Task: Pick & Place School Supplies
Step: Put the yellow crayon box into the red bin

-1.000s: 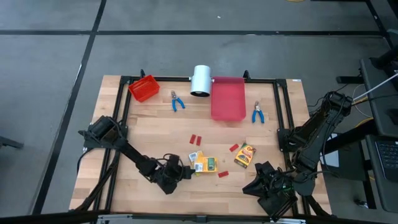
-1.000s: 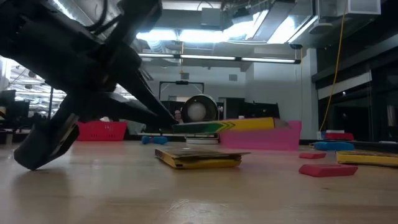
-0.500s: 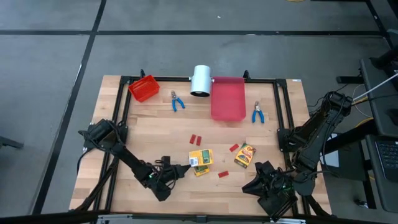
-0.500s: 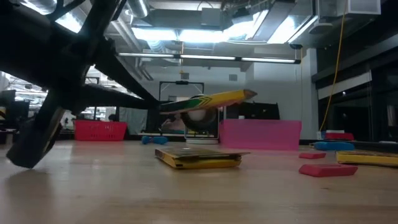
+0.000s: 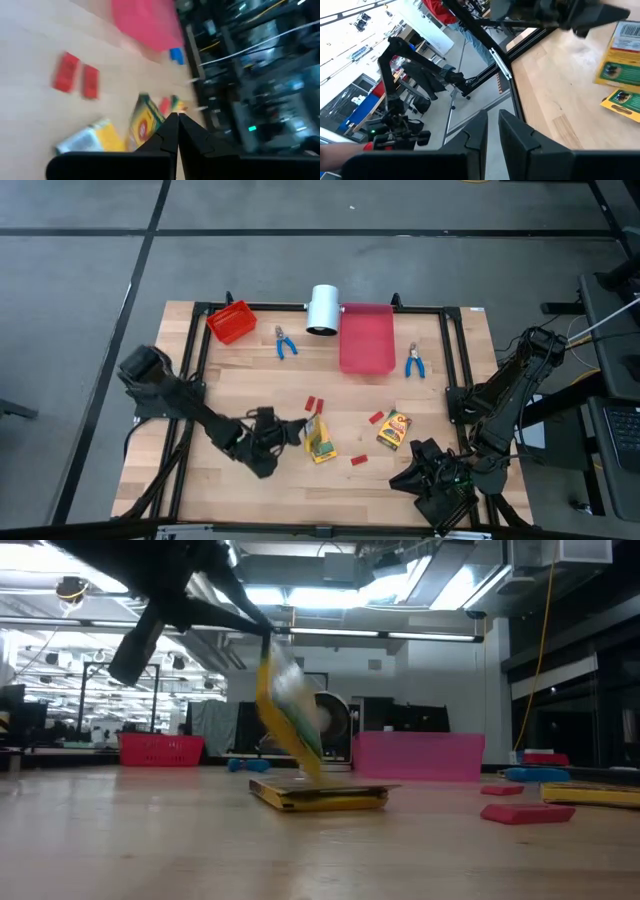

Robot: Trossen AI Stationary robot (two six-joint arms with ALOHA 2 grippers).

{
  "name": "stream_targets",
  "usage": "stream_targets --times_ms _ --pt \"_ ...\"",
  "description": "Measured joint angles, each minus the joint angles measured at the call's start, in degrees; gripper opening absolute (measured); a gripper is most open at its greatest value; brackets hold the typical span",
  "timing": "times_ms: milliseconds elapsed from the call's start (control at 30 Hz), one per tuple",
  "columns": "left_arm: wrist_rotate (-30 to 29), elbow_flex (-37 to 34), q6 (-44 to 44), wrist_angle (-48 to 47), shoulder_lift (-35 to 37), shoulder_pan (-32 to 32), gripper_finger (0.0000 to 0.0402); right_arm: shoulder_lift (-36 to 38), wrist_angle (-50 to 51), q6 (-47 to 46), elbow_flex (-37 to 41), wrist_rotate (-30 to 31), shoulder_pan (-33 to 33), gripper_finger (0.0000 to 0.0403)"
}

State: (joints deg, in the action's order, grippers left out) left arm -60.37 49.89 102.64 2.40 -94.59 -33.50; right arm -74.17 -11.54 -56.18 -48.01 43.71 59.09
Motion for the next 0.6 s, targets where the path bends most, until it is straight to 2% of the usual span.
stream_targets --times_ms 100,267,600 --pt "5.9 0.0 -0.2 -6.7 3.4 1.4 0.0001 0.0 0.0 0.0 0.0 0.5 0.0 0.0052" --pt "12.3 0.0 -1.3 -6.9 4.0 1.1 0.0001 0.0 0.0 0.0 0.0 2.2 0.0 0.0052" --pt "13.6 0.0 0.9 -5.6 2.9 2.0 0.0001 0.0 -0.1 0.1 0.0 2.4 0.0 0.0052"
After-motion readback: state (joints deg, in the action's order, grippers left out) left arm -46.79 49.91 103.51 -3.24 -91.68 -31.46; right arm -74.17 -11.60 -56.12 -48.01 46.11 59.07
